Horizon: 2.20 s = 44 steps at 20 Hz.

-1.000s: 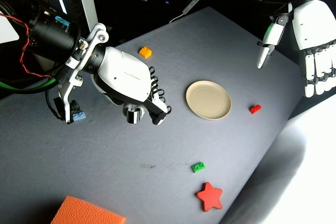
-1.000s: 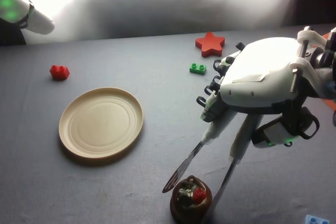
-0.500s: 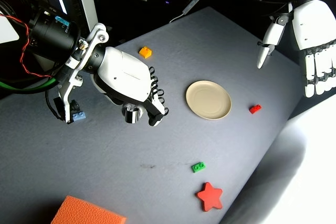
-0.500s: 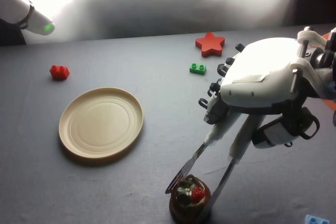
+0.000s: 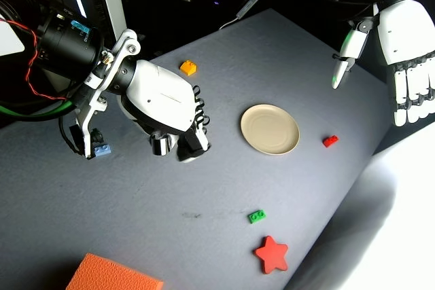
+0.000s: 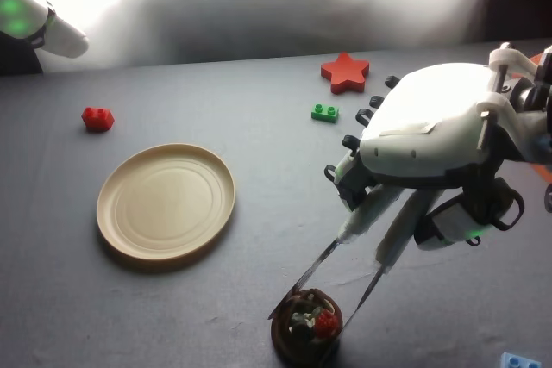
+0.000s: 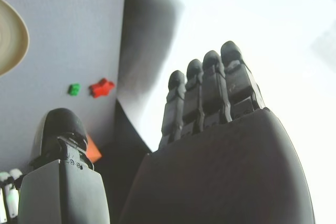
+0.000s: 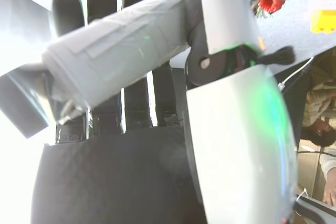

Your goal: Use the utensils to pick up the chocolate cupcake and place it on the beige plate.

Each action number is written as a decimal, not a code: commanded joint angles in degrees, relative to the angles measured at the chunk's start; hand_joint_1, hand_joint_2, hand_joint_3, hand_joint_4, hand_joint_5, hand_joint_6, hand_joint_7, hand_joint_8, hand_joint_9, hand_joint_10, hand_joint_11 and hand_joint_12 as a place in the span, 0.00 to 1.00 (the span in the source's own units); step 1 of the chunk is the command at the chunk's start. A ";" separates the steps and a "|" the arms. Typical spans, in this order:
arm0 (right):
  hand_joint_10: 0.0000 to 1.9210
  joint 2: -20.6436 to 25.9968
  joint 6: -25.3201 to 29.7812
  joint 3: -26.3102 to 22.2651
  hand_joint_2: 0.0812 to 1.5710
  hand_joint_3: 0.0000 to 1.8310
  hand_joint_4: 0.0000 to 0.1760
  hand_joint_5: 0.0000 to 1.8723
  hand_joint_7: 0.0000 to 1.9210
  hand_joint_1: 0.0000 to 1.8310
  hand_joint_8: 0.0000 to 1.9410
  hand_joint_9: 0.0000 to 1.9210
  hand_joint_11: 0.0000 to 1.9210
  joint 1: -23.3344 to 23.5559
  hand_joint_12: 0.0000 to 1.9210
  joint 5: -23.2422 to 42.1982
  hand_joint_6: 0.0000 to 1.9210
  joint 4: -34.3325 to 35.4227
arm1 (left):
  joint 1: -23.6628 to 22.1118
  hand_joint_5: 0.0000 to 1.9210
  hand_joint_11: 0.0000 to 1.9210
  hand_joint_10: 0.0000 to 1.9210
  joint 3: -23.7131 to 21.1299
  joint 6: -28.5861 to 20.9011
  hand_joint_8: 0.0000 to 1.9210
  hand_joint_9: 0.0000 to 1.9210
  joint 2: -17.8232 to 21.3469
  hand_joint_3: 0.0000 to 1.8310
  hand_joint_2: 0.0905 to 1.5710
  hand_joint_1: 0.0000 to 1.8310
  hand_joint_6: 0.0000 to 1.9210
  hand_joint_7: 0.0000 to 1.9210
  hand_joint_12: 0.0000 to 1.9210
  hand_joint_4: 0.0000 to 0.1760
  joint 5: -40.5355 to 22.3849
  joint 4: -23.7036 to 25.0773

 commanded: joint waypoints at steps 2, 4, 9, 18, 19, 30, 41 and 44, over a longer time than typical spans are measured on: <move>0.65 0.33 -0.45 -0.13 0.70 0.00 0.00 0.50 0.49 0.75 0.52 0.49 0.39 0.47 0.64 5.17 0.48 -0.86 | -0.90 0.07 0.00 0.00 0.08 0.32 0.00 0.05 0.73 0.00 0.66 0.23 0.00 0.06 0.11 0.00 -5.78 0.32; 0.66 0.33 -0.37 -0.13 0.69 0.00 0.00 0.50 0.50 0.75 0.50 0.48 0.36 0.46 0.66 5.12 0.48 -0.85 | -0.90 0.07 0.00 0.00 0.02 0.32 0.00 0.04 0.76 0.00 0.66 0.23 0.00 0.06 0.10 0.00 -5.78 0.31; 0.66 0.46 5.26 0.23 0.70 0.00 0.00 0.51 0.49 0.75 0.52 0.47 0.32 0.80 0.64 3.40 0.48 -0.84 | -0.93 0.06 0.00 0.00 -0.02 0.32 0.00 0.04 0.76 0.00 0.66 0.22 0.00 0.06 0.08 0.00 -5.48 0.31; 0.62 -0.82 19.74 4.47 0.71 0.00 0.00 0.50 0.47 0.81 0.53 0.48 0.32 2.87 0.86 -1.26 0.49 -0.84 | -0.99 0.05 0.00 0.00 0.27 0.54 0.00 0.04 0.65 0.00 0.66 0.23 0.00 0.04 0.09 0.00 -5.46 0.31; 0.62 -0.82 19.76 4.48 0.71 0.00 0.00 0.50 0.47 0.81 0.53 0.48 0.32 2.90 0.85 -1.28 0.50 -0.84 | -0.98 0.06 0.00 0.00 0.31 0.57 0.00 0.04 0.65 0.00 0.65 0.24 0.00 0.05 0.10 0.00 -5.49 0.31; 0.65 -3.71 26.04 9.40 0.70 0.00 0.00 0.50 0.48 0.76 0.55 0.47 0.35 5.11 0.71 -2.06 0.49 -0.83 | -1.02 0.07 0.00 0.00 0.35 1.04 0.00 0.05 0.60 0.00 0.66 0.23 0.00 0.07 0.11 0.00 -5.56 0.30; 0.67 -13.98 28.38 21.72 0.70 0.00 0.00 0.49 0.48 0.75 0.55 0.46 0.37 7.13 0.69 1.67 0.50 -0.63 | -1.00 0.06 0.00 0.00 0.45 1.22 0.00 0.05 0.55 0.00 0.67 0.22 0.00 0.07 0.13 0.00 -5.58 0.27; 0.66 -16.82 28.95 25.38 0.70 0.00 0.00 0.50 0.47 0.75 0.55 0.48 0.39 6.47 0.68 4.09 0.49 -0.59 | -1.01 0.06 0.00 0.00 0.48 1.22 0.00 0.04 0.52 0.00 0.67 0.22 0.00 0.07 0.13 0.00 -5.62 0.27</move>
